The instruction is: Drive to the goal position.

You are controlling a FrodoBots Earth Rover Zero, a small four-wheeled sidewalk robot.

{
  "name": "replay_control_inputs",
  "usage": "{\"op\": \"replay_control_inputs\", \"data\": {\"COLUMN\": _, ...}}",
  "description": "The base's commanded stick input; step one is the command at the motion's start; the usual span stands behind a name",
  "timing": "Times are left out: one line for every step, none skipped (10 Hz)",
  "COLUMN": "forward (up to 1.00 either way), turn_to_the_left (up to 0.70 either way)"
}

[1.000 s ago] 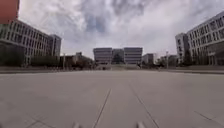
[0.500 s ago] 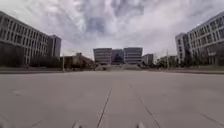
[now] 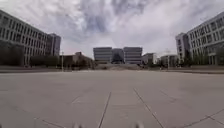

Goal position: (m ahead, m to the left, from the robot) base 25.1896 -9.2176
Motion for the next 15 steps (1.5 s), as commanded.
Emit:
{"op": "replay_control_inputs", "data": {"forward": 0.7, "turn_to_the_left": 0.0}}
{"op": "replay_control_inputs", "data": {"forward": 0.7, "turn_to_the_left": 0.0}}
{"op": "replay_control_inputs", "data": {"forward": 0.7, "turn_to_the_left": 0.0}}
{"op": "replay_control_inputs", "data": {"forward": 0.7, "turn_to_the_left": 0.0}}
{"op": "replay_control_inputs", "data": {"forward": 0.7, "turn_to_the_left": 0.0}}
{"op": "replay_control_inputs", "data": {"forward": 0.7, "turn_to_the_left": 0.0}}
{"op": "replay_control_inputs", "data": {"forward": 0.7, "turn_to_the_left": 0.0}}
{"op": "replay_control_inputs", "data": {"forward": 0.7, "turn_to_the_left": 0.0}}
{"op": "replay_control_inputs", "data": {"forward": 0.7, "turn_to_the_left": 0.0}}
{"op": "replay_control_inputs", "data": {"forward": 0.7, "turn_to_the_left": 0.0}}
{"op": "replay_control_inputs", "data": {"forward": 0.7, "turn_to_the_left": 0.0}}
{"op": "replay_control_inputs", "data": {"forward": 0.7, "turn_to_the_left": 0.0}}
{"op": "replay_control_inputs", "data": {"forward": 0.7, "turn_to_the_left": 0.0}}
{"op": "replay_control_inputs", "data": {"forward": 0.7, "turn_to_the_left": 0.0}}
{"op": "replay_control_inputs", "data": {"forward": 0.7, "turn_to_the_left": 0.0}}
